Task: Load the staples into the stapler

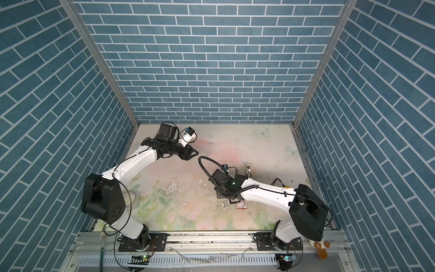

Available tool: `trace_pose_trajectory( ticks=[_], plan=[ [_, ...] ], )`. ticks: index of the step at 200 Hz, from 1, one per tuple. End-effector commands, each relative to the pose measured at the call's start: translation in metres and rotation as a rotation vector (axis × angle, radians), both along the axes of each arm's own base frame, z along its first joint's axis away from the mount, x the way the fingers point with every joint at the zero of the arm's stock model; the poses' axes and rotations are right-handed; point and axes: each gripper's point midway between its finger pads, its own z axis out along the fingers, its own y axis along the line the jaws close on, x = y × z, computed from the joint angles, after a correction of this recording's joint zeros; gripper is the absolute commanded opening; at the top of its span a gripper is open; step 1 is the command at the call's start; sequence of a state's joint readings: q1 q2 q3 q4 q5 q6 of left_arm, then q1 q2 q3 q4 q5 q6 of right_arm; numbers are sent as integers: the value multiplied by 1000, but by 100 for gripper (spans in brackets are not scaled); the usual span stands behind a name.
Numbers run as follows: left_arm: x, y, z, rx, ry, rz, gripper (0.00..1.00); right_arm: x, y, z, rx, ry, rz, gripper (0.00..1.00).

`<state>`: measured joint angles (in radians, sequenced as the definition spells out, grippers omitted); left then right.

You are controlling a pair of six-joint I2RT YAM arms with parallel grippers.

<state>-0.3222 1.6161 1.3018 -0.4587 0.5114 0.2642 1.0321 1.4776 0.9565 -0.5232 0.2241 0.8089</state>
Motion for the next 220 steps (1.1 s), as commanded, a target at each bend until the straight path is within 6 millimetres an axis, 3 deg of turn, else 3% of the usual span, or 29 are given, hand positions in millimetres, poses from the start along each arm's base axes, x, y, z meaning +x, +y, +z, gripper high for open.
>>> trace_pose_trajectory(
  ticks=[1,80,220],
  plan=[
    [-4,3,14,-17,-11,2,62,18,5,3,-3,-25,37,10],
    [-4,1,8,-28,-1,1,62,58,2,-9,-39,-50,57,10],
    [-7,-4,1,-54,30,-15,62,63,-7,-38,-65,-39,43,10]
  ],
)
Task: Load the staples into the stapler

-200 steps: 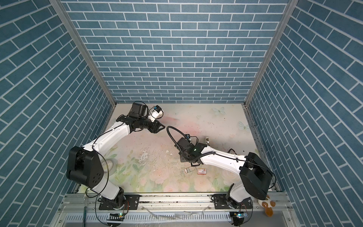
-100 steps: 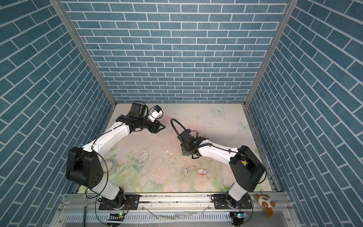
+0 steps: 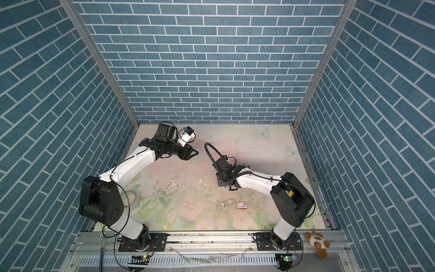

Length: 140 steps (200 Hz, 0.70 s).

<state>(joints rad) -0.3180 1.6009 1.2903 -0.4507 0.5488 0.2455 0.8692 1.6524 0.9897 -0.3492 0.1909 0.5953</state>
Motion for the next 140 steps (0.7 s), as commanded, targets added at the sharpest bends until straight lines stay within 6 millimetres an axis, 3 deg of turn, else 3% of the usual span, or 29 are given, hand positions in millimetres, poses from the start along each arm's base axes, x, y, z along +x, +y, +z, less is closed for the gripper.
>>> trace_pose_trajectory(
  ticks=[1,140],
  plan=[
    [-2,-1,-5,-16,22,-7,62,0,-5,-7,-21,3,3,10],
    [-2,-2,-9,-18,32,-7,62,2,-12,-16,-41,5,-16,10]
  ],
)
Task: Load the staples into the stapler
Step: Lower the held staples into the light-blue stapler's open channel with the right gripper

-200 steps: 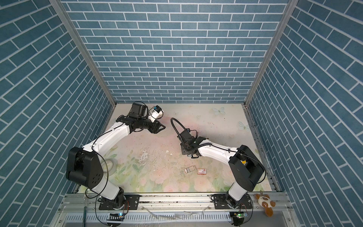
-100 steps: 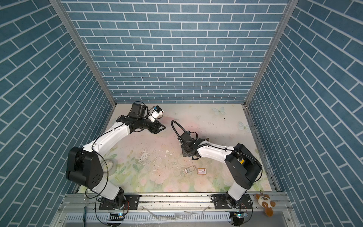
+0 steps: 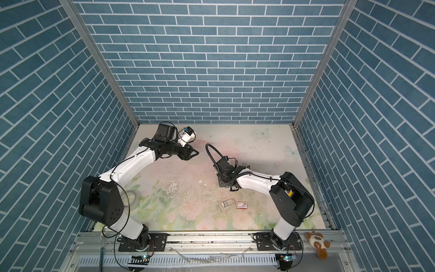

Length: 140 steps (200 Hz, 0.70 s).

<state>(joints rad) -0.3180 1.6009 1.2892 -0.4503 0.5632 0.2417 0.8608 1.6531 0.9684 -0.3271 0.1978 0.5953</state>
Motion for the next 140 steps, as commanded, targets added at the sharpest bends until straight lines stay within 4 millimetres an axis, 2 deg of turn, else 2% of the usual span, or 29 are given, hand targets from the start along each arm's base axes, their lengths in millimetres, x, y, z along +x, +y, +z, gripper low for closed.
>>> trace_pose_trajectory(
  ticks=[1,140],
  plan=[
    [0,0,-9,-7,25,-1,62,0,-7,-11,-36,10,-4,10],
    [1,-1,-13,-4,33,-1,62,-4,-8,-19,-34,33,-3,10]
  ],
)
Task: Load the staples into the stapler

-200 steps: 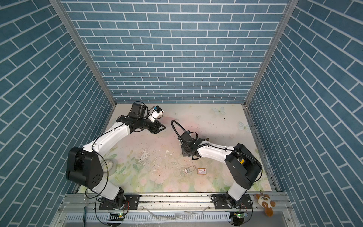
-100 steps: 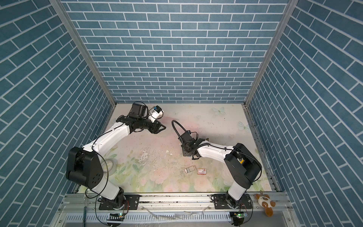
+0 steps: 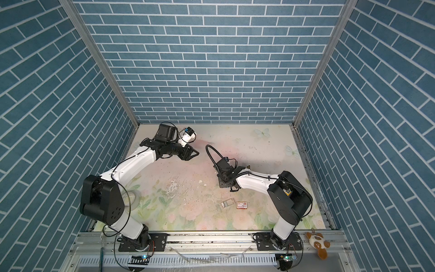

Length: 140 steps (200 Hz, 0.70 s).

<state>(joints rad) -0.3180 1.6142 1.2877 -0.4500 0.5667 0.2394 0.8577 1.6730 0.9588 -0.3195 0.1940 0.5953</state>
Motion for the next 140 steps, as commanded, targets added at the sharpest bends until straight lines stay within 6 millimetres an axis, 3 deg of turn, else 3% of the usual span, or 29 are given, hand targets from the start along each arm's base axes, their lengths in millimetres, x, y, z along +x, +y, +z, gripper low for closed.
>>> trace_pose_trajectory(
  ticks=[1,140],
  plan=[
    [1,0,-8,-5,17,-1,62,-2,-5,-9,-18,16,-4,10],
    [0,0,-12,1,26,-1,62,-8,-11,-15,-12,31,-24,12]
  ],
)
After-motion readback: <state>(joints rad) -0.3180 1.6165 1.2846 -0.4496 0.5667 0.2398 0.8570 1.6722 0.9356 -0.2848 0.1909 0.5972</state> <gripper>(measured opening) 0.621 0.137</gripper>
